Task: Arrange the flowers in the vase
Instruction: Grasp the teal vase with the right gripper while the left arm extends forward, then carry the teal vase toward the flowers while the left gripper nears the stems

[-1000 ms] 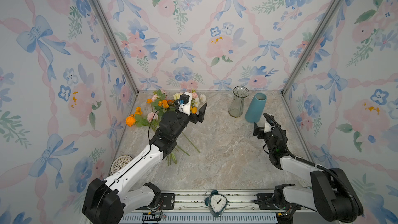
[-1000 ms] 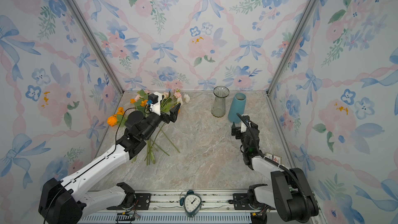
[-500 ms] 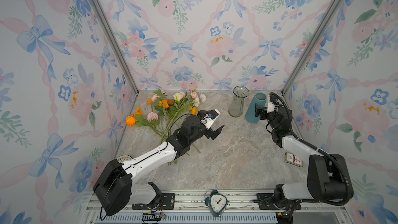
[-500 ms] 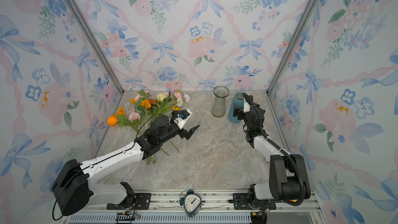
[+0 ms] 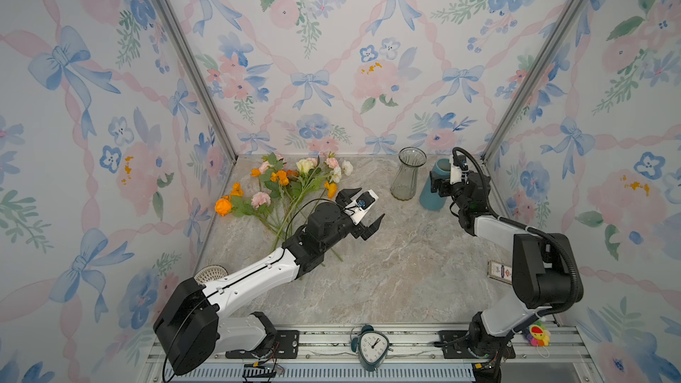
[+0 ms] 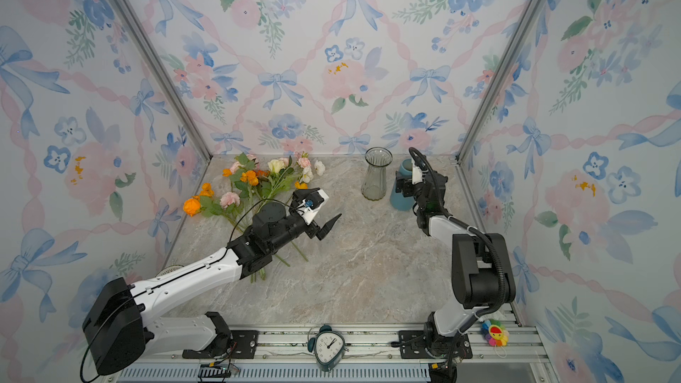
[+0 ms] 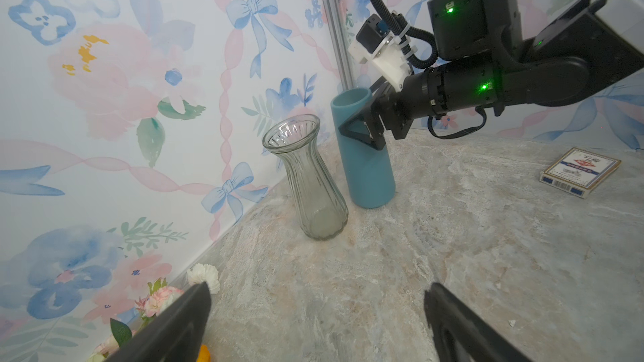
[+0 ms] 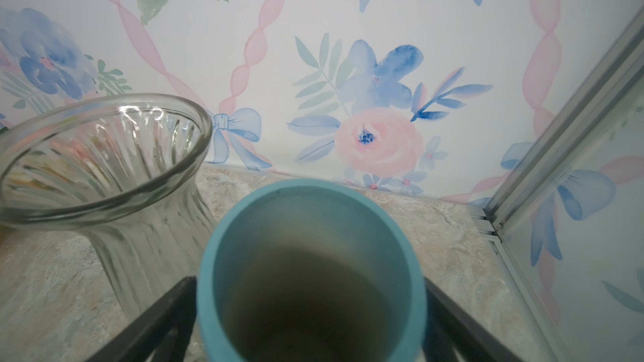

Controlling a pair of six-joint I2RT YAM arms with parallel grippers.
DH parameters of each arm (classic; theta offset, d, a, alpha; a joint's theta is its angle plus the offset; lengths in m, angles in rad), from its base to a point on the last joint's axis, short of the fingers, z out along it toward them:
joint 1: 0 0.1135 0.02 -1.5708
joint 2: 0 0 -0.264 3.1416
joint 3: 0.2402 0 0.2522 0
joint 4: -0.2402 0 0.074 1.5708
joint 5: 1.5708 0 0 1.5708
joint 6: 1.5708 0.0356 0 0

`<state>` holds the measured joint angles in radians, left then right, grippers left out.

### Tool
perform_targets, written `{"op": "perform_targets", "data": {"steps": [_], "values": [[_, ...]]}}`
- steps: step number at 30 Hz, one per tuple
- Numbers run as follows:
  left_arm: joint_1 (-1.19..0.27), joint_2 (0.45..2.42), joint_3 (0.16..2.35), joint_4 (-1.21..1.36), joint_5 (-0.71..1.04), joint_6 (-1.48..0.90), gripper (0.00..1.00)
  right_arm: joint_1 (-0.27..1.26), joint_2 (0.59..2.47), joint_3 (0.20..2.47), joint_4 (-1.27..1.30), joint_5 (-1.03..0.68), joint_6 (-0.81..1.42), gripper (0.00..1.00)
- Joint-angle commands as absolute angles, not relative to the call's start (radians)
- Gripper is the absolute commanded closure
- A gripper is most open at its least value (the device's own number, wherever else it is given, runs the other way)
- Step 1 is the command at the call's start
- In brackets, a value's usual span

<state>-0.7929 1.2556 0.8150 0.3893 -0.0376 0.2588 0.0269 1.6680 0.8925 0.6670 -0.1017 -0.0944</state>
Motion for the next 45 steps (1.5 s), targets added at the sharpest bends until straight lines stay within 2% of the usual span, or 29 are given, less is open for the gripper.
{"op": "perform_targets", "data": {"steps": [1,5,16,19,28,35,37,45], "values": [[-0.799,1.259,0.801,0.417,-0.057,0.278,0.02,0.014,1.708,0.93,0.697,-0.118,-0.088,0.03],[-0.798,1.262,0.801,0.419,-0.065,0.282,0.02,0.008,1.718,0.929,0.711,-0.127,-0.078,0.01],[-0.798,1.245,0.8,0.424,-0.072,0.276,0.02,-0.003,1.681,0.924,0.664,-0.251,-0.079,0.4],[-0.798,1.239,0.798,0.424,-0.075,0.278,0.02,-0.005,1.66,0.898,0.682,-0.241,-0.086,0.44],[-0.798,1.226,0.795,0.428,-0.09,0.28,0.02,0.001,1.435,0.779,0.648,-0.122,-0.087,0.56],[-0.784,1.216,0.813,0.425,-0.168,0.217,0.02,0.122,1.267,0.66,0.655,-0.129,-0.083,0.6],[-0.743,1.209,0.845,0.384,-0.127,0.154,0.02,0.176,1.222,0.642,0.647,-0.152,-0.082,0.6],[-0.706,1.158,0.919,0.041,-0.177,0.011,0.02,0.349,1.11,0.621,0.613,-0.168,-0.001,0.62]]}}
